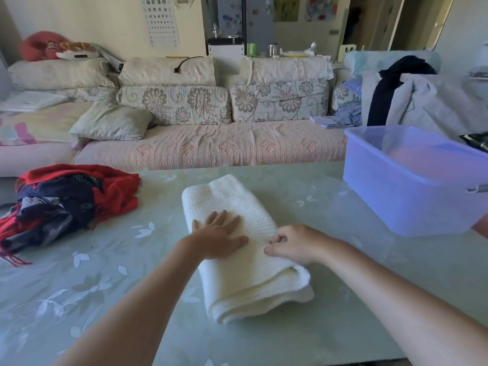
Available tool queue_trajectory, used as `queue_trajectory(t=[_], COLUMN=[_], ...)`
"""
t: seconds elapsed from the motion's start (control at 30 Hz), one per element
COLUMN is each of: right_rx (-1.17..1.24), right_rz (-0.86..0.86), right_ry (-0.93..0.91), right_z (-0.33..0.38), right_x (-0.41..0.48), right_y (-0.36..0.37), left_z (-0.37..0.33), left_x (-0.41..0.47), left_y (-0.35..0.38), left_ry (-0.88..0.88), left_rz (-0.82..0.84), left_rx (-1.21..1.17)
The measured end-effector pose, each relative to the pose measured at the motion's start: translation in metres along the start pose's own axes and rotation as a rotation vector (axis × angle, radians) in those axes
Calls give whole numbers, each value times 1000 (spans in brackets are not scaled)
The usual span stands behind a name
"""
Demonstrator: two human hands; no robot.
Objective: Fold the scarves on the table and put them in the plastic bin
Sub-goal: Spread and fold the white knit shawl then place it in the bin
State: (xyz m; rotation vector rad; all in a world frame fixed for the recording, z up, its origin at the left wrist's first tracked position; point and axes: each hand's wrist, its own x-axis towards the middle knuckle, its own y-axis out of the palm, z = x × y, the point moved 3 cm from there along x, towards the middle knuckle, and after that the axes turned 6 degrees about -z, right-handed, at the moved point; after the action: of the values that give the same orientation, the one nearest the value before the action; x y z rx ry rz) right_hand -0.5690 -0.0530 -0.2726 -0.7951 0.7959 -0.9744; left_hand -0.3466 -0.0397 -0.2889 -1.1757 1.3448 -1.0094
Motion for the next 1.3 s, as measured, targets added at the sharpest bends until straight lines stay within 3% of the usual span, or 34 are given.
queue_trajectory(t=[0.1, 0.2, 0.3, 0.47, 0.67, 0.8, 0.9, 1.3], right_rx=[-81, -38, -102, -176, -412, -435, -322, -201], right_rz=[-116, -101, -107, -78, -251, -342, -299, -60], right_ry=[54, 141, 86, -26, 52, 29, 5, 24], right_z=[11, 21, 19, -9, -58, -71, -65, -75], right_x=[-12, -22, -25, -32, -26, -14, -9, 20], right_y=[16, 42, 41, -9, -51, -46, -37, -19], left_z=[-1, -9, -21, -36, -56, -44, -19, -33], left_x=[-12, -15, -14, -26, -36, -20, 4, 68], left_y=[14, 23, 20, -12, -22, -22, -18, -5], left_ry=[-4, -98, -105, 65, 225, 235, 174, 254], left_rz=[-63, -119, -89, -118, -89, -276, -367, -62], left_rx=[-81, -159, -115, 188, -121, -256, -132, 42])
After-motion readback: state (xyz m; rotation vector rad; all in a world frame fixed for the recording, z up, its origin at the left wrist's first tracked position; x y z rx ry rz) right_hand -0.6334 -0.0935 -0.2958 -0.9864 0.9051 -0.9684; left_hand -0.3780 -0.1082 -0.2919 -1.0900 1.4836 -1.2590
